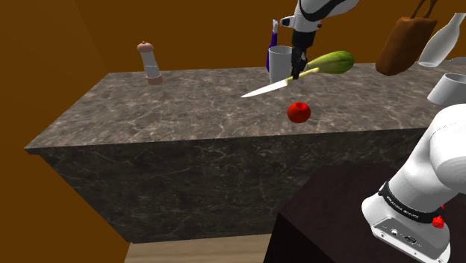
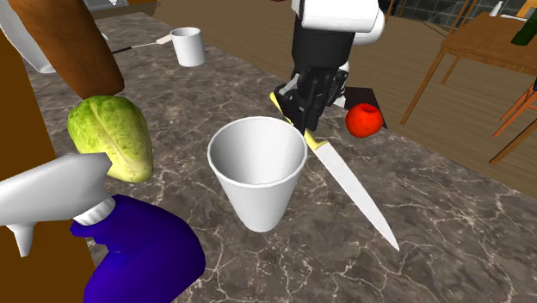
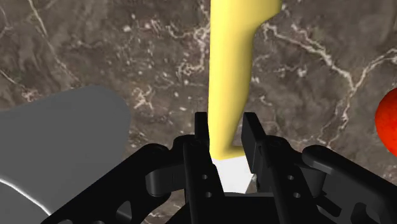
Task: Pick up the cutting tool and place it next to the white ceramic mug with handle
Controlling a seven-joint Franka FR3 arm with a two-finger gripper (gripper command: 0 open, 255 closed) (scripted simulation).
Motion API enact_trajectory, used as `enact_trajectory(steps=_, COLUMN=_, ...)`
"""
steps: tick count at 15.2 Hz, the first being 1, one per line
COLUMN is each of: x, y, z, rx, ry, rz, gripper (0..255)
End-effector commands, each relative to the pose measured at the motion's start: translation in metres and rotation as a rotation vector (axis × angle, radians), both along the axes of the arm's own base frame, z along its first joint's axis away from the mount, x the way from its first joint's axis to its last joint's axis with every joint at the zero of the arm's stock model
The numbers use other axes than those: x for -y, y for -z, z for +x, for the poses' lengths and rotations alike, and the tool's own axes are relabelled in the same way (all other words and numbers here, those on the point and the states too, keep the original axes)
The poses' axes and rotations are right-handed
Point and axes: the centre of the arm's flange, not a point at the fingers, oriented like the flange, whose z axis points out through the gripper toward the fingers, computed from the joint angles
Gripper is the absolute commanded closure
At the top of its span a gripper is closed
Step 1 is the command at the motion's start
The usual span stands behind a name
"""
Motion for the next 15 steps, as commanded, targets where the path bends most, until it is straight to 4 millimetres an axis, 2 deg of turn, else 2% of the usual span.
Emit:
enact_trajectory(steps=1, x=0.001, y=-0.010, z=0.000, rx=-0.001, ry=0.000, rz=0.000, gripper=255)
enact_trajectory(steps=15, x=0.001, y=-0.084, z=0.000, rx=-0.001, ry=0.000, rz=0.000, gripper=255)
